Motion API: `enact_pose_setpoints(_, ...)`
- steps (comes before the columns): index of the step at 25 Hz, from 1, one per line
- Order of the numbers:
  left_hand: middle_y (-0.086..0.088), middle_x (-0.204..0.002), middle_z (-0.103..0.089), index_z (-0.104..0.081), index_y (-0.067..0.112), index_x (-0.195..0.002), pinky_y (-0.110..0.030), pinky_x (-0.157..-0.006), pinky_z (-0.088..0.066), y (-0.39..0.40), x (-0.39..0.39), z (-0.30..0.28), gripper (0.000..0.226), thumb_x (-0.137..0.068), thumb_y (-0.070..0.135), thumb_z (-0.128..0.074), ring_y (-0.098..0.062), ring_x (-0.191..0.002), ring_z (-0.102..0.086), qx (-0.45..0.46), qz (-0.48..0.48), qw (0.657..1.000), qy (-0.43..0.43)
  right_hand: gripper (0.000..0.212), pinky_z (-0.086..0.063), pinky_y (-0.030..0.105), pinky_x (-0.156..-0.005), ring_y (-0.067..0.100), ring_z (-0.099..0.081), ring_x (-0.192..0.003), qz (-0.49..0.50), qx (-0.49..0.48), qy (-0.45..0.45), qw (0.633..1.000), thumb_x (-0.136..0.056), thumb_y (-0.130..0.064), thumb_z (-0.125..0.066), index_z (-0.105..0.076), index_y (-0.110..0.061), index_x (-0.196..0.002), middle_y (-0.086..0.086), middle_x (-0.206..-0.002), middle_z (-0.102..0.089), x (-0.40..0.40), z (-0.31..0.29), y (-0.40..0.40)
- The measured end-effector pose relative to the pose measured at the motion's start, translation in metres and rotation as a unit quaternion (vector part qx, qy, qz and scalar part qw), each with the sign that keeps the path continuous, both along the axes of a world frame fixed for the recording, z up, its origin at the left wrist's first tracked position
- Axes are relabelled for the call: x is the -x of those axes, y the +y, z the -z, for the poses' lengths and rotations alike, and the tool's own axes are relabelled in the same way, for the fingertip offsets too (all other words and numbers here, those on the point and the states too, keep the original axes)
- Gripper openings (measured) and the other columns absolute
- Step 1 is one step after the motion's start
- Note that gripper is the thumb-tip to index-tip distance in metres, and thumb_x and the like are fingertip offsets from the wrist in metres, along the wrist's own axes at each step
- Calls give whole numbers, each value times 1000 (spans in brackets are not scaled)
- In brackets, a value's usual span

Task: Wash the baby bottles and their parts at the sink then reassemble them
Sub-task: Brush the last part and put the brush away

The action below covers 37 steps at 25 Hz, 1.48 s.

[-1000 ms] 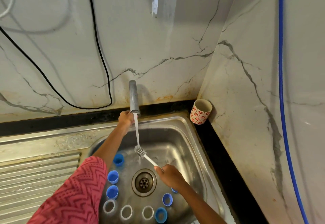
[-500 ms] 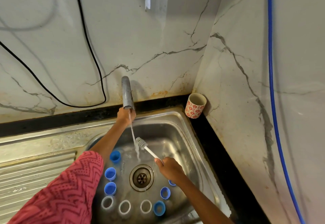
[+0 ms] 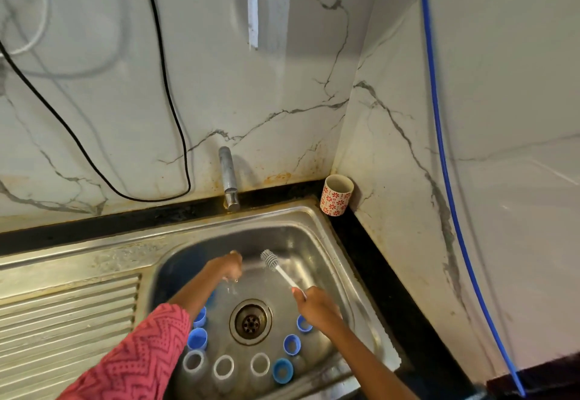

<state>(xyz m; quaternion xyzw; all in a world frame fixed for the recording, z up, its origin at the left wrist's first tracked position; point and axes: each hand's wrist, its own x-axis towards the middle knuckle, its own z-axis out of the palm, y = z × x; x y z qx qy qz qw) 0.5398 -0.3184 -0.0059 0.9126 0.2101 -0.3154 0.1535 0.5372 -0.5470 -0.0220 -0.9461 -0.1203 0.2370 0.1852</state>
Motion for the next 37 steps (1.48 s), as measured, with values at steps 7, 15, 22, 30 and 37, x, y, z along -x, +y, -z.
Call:
enact_pose_setpoints(7,-19,-124,-58,-58,-2,-121,-33,-97,-44,-41,5,-5,32,-90,4,-53,-31,-116,-56,-76,69,989,-111,54,-41,30,-71,19,-51,-77,18,16,-16,1000,-98,-52,-27,-61,-10,-99,3,-84,-54,28,-14,-25)
enact_pose_setpoints(15,-10,-84,-66,-68,1,-100,-15,-55,-46,-25,39,-17,25,-77,7,-74,-12,-67,-58,315,-225,873,-296,44,-41,27,-64,16,-51,-71,-10,-11,-33,999,-99,-52,-27,-51,-17,-86,0,-78,-53,56,-40,-32)
enact_pose_setpoints(22,-16,-110,-57,-59,5,-101,-39,-90,-46,-21,55,-53,12,-92,11,-54,-27,-99,-56,549,-426,633,-341,48,-45,30,-75,20,-58,-82,-74,-4,-159,984,-101,-47,-22,-59,-16,-96,2,-88,-60,73,-67,-3)
enact_pose_setpoints(30,-8,-127,-52,-60,15,-111,-58,-107,-17,-39,55,-66,37,-102,35,-30,-25,-126,-42,509,-439,664,-328,41,-49,31,-83,23,-64,-103,-111,83,-240,961,-104,-36,-20,-49,-11,-119,7,-113,-64,78,-78,19)
enact_pose_setpoints(37,-5,-136,-48,-56,21,-116,-69,-105,-2,-27,58,-63,38,-101,39,-26,-27,-139,-29,578,-361,672,-288,46,-40,26,-45,16,-53,-52,6,-179,53,982,-99,-50,-29,-54,-15,-81,4,-66,-56,75,-96,20)
